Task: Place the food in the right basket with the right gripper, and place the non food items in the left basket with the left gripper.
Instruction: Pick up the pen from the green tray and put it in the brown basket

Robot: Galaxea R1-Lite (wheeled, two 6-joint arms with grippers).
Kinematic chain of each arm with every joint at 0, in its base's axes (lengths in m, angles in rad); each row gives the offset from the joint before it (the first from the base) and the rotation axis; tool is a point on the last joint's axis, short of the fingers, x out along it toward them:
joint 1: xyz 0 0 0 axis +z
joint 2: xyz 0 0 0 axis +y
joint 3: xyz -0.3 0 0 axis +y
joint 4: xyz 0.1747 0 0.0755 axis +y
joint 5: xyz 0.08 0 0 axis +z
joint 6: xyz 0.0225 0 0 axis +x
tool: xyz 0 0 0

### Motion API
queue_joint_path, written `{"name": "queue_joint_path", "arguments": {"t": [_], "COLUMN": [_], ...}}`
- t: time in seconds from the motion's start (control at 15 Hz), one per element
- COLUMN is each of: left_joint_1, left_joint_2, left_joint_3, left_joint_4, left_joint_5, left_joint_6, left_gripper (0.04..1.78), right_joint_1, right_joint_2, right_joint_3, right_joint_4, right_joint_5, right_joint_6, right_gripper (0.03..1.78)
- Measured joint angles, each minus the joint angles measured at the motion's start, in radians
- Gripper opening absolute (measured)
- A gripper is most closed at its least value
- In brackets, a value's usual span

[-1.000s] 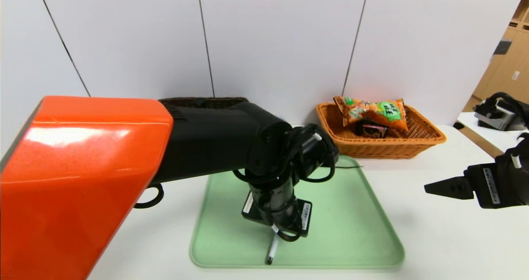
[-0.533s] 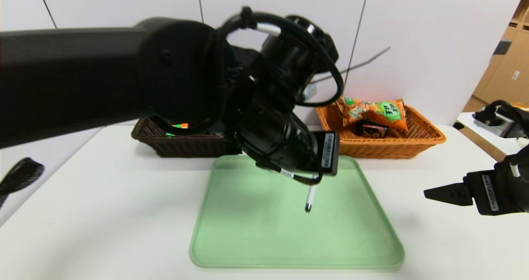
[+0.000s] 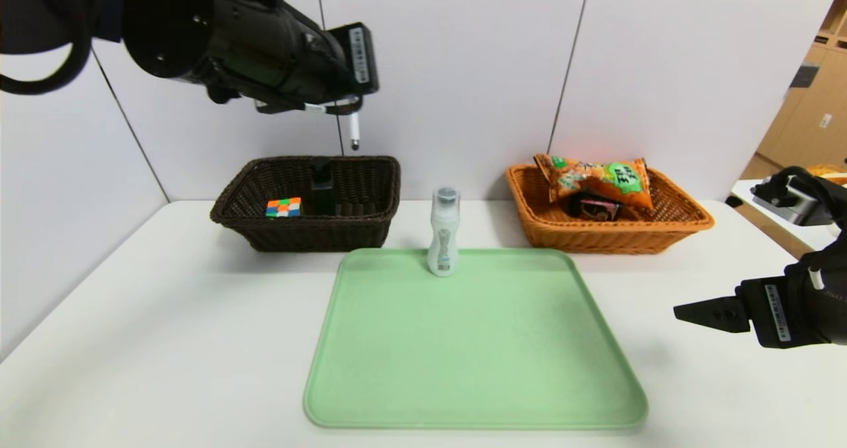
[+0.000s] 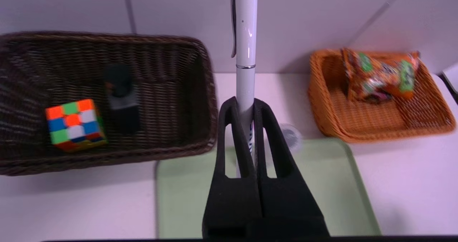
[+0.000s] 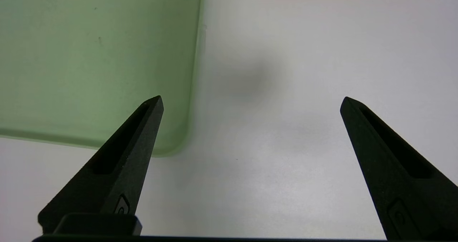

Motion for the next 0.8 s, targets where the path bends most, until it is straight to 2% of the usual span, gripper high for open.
{"name": "queue_joint_path", "arguments": {"t": [0.2,0.4,0.6,0.8], "left_joint_1": [0.216,0.354,0.405,0.418], "left_joint_2": [-0.017,0.020,0.085,0.153], "left_joint_3": [0.037,0.084,0.094,0.091], "left_joint_4": [0.015,0.015,0.015,0.013], "left_joint_5": [-0.073,-0.104,-0.108,-0.108], "left_joint_6": [0.015,0.019,0.004,-0.024], "left_gripper": [0.04,0.04,0.04,0.04], "right_joint_1": [0.000,0.001,0.001,0.001], "right_joint_2": [-0.001,-0.001,-0.004,-0.007], "right_joint_3": [0.002,0.007,0.017,0.022], "right_joint_4": [0.000,0.001,0.000,0.000], "right_joint_5": [0.001,0.000,-0.002,-0.005], "right_joint_6": [0.000,0.000,0.000,0.000], "right_gripper": [1.71,1.71,1.71,1.71]}}
